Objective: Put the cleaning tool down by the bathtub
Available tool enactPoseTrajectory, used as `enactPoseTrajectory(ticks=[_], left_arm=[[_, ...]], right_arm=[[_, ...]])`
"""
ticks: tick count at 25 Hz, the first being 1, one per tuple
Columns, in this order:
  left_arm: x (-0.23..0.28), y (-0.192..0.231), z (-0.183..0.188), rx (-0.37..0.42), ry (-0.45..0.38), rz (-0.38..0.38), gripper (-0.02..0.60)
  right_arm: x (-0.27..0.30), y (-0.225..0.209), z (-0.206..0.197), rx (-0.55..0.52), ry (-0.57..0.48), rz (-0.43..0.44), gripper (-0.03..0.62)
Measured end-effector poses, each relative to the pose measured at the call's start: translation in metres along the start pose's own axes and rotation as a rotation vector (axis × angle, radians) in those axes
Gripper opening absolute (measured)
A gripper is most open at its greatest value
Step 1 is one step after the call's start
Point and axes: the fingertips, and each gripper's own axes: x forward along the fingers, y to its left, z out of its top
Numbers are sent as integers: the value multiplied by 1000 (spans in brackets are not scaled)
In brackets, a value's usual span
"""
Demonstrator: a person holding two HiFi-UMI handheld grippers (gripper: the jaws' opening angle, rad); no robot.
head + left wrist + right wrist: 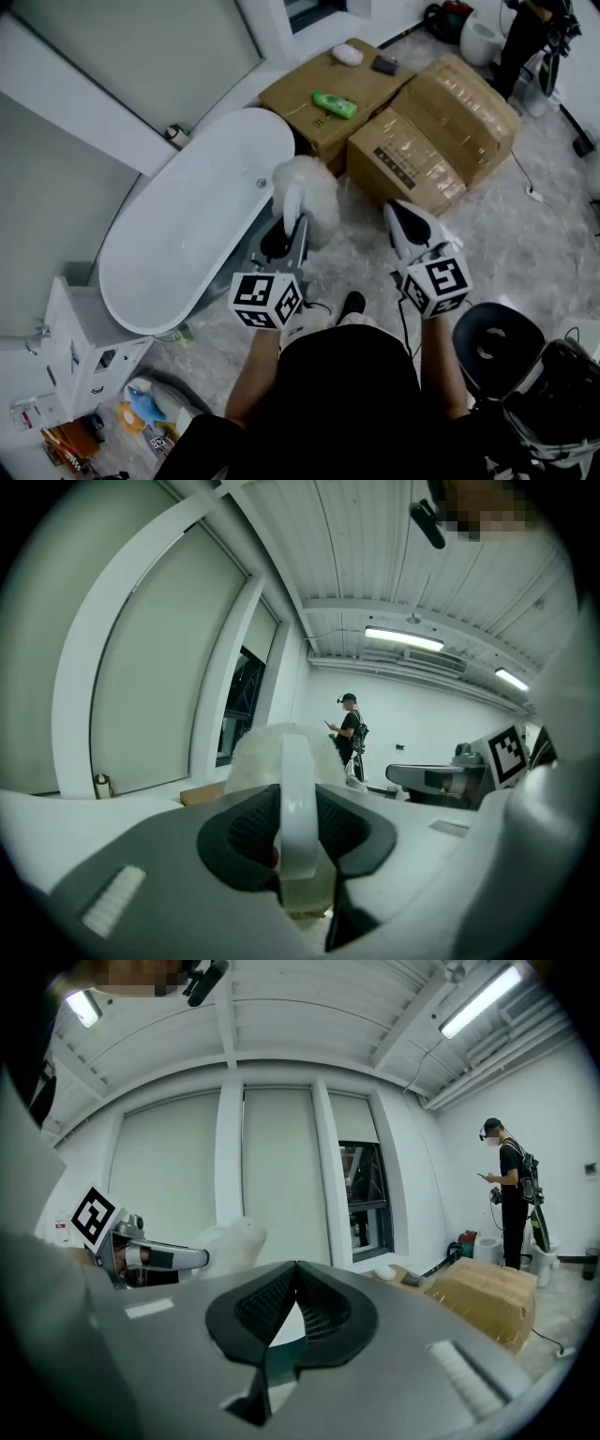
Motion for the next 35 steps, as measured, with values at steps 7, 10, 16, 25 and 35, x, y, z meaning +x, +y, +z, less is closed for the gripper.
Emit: enactPoseTrajectory(ticks=[7,10,16,25,35], left_arm=[[17,-2,-5,-43,1,12,89],[9,-13,-9,-28,0,6,89],[19,-8,-7,-14,4,3,89],[45,13,-6,-19,6,-6,89],[104,61,17,-53,27,-9,89]], right_arm=[[4,-15,-3,37,5,7,8],[-10,-13,-8,34,11,-5,8],[-7,-22,-10,43,13,-29,8],[20,-31,-19,54,42,-37,8],[90,-53,10,36,65,-44,8]])
